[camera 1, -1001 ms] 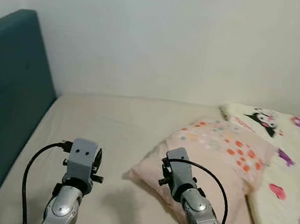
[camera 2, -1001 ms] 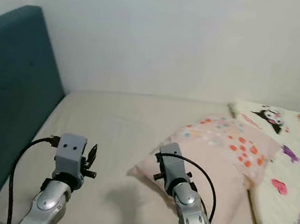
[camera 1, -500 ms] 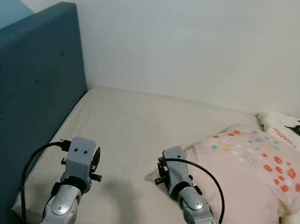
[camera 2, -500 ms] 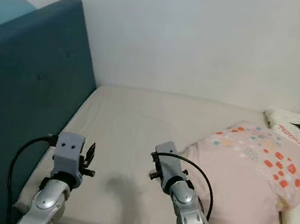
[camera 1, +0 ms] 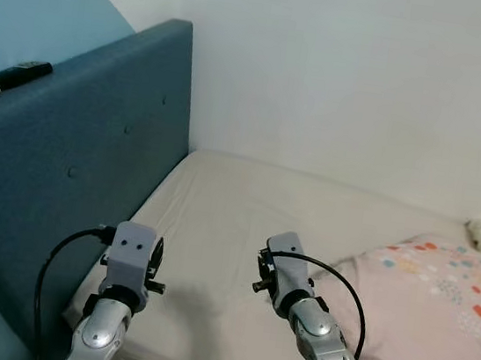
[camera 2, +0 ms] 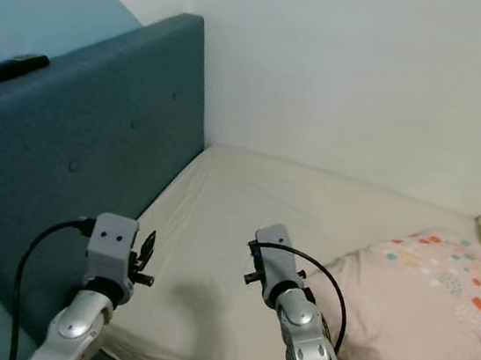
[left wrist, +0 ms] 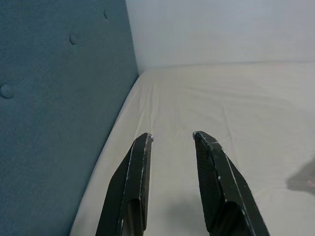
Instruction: Clean up the room
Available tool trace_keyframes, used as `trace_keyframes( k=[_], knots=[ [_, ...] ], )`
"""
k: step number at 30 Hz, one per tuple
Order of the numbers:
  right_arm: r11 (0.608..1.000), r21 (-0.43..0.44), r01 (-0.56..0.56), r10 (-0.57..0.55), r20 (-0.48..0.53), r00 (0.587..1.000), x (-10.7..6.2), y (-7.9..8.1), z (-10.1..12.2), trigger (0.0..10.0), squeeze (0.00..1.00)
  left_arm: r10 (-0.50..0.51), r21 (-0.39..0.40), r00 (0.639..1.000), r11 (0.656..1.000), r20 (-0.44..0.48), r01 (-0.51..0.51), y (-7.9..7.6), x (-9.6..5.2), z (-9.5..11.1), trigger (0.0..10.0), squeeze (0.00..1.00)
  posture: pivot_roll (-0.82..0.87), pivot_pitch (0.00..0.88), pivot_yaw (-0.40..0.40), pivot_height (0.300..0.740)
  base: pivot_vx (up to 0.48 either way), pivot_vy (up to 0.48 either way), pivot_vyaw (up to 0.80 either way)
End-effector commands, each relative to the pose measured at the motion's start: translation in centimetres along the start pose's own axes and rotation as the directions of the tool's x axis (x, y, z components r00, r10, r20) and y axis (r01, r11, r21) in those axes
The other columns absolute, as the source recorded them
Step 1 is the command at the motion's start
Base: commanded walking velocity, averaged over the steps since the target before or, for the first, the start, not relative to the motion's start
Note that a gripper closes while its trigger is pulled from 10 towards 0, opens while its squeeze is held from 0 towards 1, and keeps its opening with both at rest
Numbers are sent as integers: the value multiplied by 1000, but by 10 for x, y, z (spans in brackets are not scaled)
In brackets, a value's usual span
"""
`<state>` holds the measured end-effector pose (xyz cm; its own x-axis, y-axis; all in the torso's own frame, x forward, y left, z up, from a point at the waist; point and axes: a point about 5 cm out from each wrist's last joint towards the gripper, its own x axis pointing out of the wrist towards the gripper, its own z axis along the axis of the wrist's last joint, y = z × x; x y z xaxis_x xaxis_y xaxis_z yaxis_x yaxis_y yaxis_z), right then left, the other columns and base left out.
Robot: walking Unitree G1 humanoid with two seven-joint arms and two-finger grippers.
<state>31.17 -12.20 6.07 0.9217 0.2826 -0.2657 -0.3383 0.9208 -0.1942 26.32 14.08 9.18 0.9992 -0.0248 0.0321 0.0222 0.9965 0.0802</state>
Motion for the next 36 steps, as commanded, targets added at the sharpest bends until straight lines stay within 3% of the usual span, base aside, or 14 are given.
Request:
trace_keyframes(
  k=[1,12,30,36],
  knots=[
    [1000,9,7,-7,-11,1000,-1,0,-4,10000,0,-35,18,999,999,-12,35,-3,-1,-2,10000,0,71,13,-48,740,0,0,0],
    [999,27,29,-29,-21,999,-4,-1,-8,10000,0,-119,20,993,993,-26,119,-11,-1,-3,10000,0,63,4,-30,740,0,-241,0],
    [998,39,51,-49,-41,998,-6,-4,-11,10000,0,-143,14,989,989,-34,144,-12,2,-3,10000,0,54,9,-32,740,0,-391,0],
    [998,41,52,-50,-43,998,-6,-5,-11,10000,0,-142,-15,986,990,-86,141,-10,3,-10,10000,0,51,9,-31,740,0,240,0]
  ],
)
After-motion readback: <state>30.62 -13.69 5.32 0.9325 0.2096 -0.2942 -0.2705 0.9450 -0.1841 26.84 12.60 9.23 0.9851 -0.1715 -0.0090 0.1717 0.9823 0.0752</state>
